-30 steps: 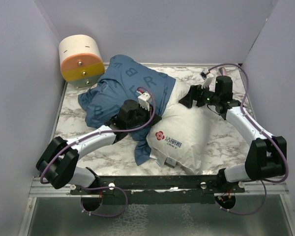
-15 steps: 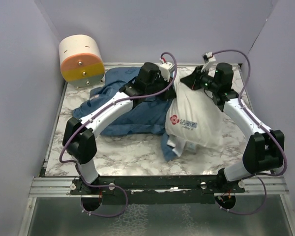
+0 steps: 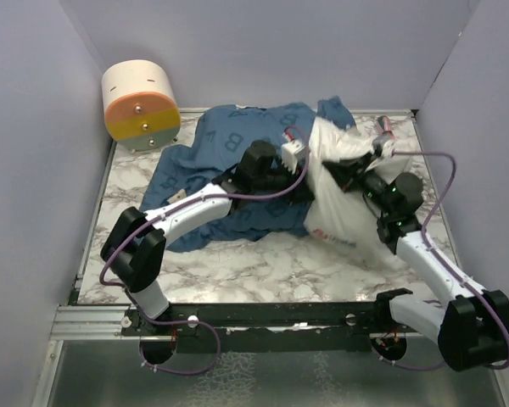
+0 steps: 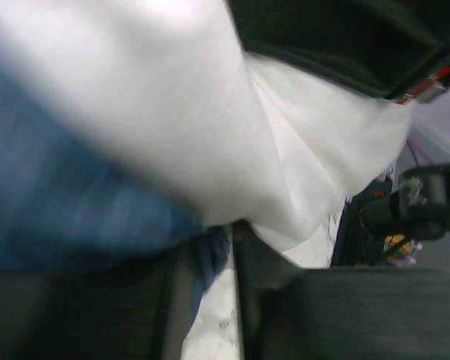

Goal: Put the pillow into the pillowcase
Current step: Stuff the pillow into the pillowcase.

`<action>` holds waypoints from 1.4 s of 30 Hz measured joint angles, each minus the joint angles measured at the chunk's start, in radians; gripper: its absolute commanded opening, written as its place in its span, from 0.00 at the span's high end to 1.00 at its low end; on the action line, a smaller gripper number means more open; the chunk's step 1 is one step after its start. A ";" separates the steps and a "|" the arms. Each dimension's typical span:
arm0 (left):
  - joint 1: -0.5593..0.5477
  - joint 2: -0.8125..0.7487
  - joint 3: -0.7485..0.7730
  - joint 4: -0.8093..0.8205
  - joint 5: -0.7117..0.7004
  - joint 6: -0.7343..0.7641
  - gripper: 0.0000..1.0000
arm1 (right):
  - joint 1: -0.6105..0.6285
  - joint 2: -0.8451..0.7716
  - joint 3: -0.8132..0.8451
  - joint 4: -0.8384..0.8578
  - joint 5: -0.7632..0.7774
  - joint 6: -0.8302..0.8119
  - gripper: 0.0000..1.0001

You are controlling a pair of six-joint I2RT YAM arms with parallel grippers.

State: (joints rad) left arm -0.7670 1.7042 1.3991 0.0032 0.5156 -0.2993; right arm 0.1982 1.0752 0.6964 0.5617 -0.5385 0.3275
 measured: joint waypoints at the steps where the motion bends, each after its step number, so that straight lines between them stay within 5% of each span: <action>1: 0.001 -0.023 -0.090 0.041 -0.001 -0.013 0.56 | 0.002 -0.006 -0.072 0.022 0.000 0.006 0.99; 5: 0.009 -0.134 -0.442 0.186 -0.005 -0.093 0.41 | 0.020 -0.016 -0.336 0.080 0.005 0.033 0.99; 11: 0.009 -0.500 -0.638 0.186 -0.080 -0.145 0.21 | 0.111 -0.085 -0.365 0.145 0.002 0.039 0.99; 17: 0.019 -0.778 -0.545 0.030 -0.265 -0.146 0.23 | 0.214 -0.031 -0.369 0.202 0.036 0.043 0.99; 26: -0.071 -0.519 -0.178 -0.264 -0.642 -0.065 0.26 | 0.366 -0.018 -0.379 0.229 0.126 0.043 0.99; 29: -0.117 -0.390 -0.093 -0.384 -0.764 -0.019 0.34 | 0.369 -0.025 -0.383 0.228 0.135 0.042 0.99; 34: -0.126 -0.294 0.005 -0.500 -0.879 0.038 0.63 | 0.369 -0.024 -0.383 0.226 0.145 0.042 0.99; 42: -0.126 -0.259 0.108 -0.571 -0.917 0.081 0.98 | 0.370 -0.030 -0.383 0.219 0.149 0.042 0.99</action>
State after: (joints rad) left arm -0.8925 1.4456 1.5070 -0.5674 -0.4011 -0.2184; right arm 0.5678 1.0451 0.3130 0.7811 -0.3893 0.3698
